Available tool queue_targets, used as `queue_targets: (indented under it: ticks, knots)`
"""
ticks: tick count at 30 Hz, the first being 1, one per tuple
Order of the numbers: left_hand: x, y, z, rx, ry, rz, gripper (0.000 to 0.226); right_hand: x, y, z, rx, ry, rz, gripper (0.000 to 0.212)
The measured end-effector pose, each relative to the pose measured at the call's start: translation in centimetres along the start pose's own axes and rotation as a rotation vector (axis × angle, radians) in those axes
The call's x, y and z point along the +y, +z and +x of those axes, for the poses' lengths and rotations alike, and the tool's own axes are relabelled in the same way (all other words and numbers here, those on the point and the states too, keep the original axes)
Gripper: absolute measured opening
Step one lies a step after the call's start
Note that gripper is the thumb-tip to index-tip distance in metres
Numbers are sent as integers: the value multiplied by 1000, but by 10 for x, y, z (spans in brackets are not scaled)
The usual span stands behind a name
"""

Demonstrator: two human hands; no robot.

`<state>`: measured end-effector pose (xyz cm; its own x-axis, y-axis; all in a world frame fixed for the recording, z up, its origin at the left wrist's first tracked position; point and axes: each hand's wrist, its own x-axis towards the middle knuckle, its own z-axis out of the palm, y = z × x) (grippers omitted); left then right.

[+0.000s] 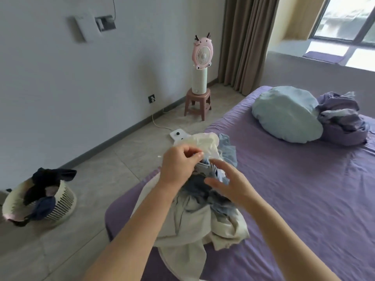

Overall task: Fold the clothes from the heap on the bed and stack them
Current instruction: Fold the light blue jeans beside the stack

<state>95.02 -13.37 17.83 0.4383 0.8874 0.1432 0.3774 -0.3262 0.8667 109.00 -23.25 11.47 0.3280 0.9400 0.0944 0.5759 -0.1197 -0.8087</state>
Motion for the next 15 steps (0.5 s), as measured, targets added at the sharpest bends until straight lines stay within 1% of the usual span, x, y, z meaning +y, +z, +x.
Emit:
queue_targets:
  ticks: [1, 2, 4, 5, 6, 7, 9, 11, 12, 13, 15]
  knots:
    - [24, 4, -5, -7, 47, -22, 6, -12, -9, -5, 30, -57, 12, 42]
    - [46, 7, -10, -19, 90, -58, 6, -21, -20, -10, 121, -91, 45, 34]
    - [84, 9, -18, -84, 134, -170, 7, -35, -50, -20, 312, -84, 163, 9]
    - [98, 7, -22, -134, 145, -232, 10, -41, -67, -24, 347, -74, 201, 7]
    - [110, 5, -27, -187, 155, -287, 15, -44, -83, -30, 345, -75, 203, 14]
    - [116, 4, -32, -241, 160, -315, 25, -48, -99, -36, 337, -81, 180, 22]
    - [120, 8, -44, -350, 153, -249, 58, -57, -127, -53, 362, -102, 105, 32]
    - [117, 23, -61, -439, 102, -173, 88, -65, -150, -70, 414, -140, 89, 35]
    - [115, 33, -70, -471, 65, -161, 96, -67, -160, -79, 437, -158, 97, 36]
    - [112, 43, -79, -494, 32, -145, 97, -70, -170, -88, 453, -173, 100, 35]
    - [109, 62, -97, -516, 15, -60, 87, -74, -187, -103, 485, -193, 116, 35]
